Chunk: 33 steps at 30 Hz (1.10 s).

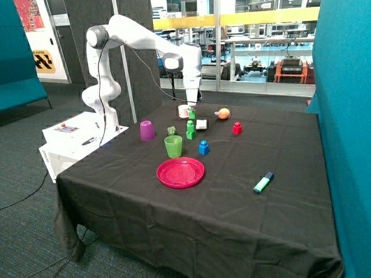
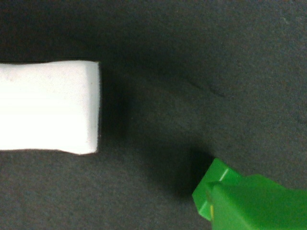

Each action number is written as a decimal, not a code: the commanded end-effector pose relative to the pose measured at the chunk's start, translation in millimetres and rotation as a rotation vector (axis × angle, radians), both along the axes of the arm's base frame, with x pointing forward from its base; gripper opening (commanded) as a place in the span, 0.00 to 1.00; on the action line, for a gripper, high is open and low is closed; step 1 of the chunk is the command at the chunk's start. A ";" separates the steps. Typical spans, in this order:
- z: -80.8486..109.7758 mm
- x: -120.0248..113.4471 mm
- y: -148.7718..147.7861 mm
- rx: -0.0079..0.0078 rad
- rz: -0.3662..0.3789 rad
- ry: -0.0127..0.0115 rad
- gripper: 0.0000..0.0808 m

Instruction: Stack green blocks

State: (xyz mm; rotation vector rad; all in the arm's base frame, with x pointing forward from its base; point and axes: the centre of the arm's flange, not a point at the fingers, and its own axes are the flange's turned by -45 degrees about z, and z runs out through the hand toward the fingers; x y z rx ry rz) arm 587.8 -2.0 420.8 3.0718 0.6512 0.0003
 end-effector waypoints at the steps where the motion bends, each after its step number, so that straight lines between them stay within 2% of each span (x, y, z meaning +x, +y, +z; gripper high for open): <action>1: -0.8 -0.5 -7.4 0.0015 -0.004 0.0005 0.00; 3: -2.5 -1.8 -8.4 0.0015 -0.033 0.0005 0.00; 33: -11.5 -7.0 -10.0 0.0015 -0.031 0.0005 0.00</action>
